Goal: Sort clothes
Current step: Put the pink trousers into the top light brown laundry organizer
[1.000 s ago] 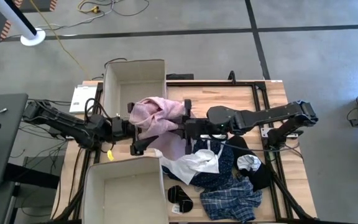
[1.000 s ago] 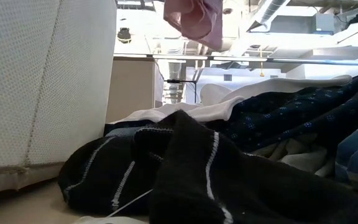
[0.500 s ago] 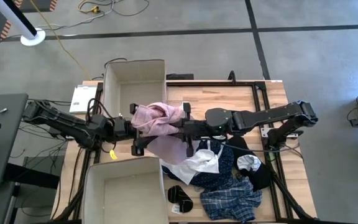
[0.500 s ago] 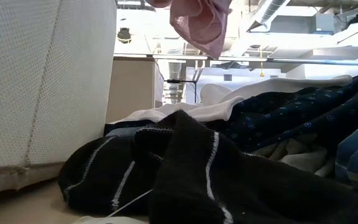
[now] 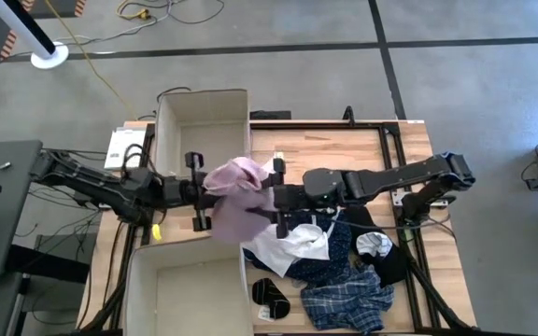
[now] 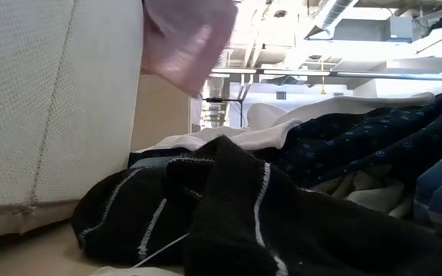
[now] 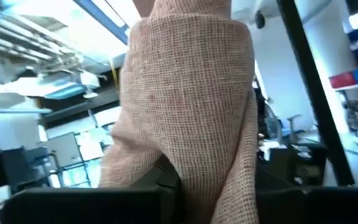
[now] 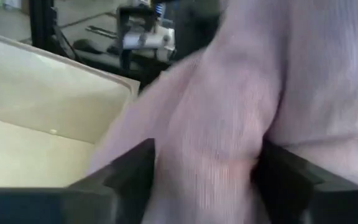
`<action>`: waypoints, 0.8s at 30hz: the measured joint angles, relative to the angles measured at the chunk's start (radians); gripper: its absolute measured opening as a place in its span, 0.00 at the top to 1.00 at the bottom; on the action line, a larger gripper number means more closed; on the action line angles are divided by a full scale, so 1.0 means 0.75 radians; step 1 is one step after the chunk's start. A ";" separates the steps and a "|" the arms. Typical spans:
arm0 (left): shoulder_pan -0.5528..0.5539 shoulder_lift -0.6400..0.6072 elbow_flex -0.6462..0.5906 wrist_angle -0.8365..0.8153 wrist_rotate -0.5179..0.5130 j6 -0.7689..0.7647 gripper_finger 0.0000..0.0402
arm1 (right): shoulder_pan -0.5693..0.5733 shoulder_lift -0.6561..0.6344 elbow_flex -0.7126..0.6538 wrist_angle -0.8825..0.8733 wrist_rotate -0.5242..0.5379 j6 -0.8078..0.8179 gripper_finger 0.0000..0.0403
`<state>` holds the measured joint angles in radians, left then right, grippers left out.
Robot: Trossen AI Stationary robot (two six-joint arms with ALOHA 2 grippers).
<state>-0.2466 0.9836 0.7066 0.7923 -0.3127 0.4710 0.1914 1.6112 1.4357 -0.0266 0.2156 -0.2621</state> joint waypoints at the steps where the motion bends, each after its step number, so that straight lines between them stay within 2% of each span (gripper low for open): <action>1: 0.000 -0.033 0.001 -0.024 -0.019 0.014 0.87 | 0.000 0.000 0.000 -0.001 0.022 -0.007 0.28; 5: 0.000 -0.165 0.001 -0.134 -0.111 0.087 0.87 | 0.006 -0.016 -0.001 -0.025 0.072 -0.033 0.21; 9: -0.001 -0.290 0.001 -0.186 -0.223 0.230 0.87 | 0.016 -0.038 0.001 -0.083 0.132 -0.045 0.22; 13: 0.015 -0.390 0.029 -0.123 -0.332 0.402 0.87 | 0.018 -0.041 -0.007 -0.227 0.134 -0.011 0.24; 20: 0.091 -0.391 0.143 -0.190 -0.374 0.607 0.87 | 0.017 -0.047 -0.002 -0.508 0.137 0.161 0.24; 24: 0.167 -0.364 0.185 -0.291 -0.480 0.686 0.87 | 0.030 -0.049 -0.002 -0.625 0.140 0.260 0.24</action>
<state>-0.1213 0.7106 0.8455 0.5742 -0.6725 0.9854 0.2141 1.5744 1.4340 -0.4953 0.3204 -0.0674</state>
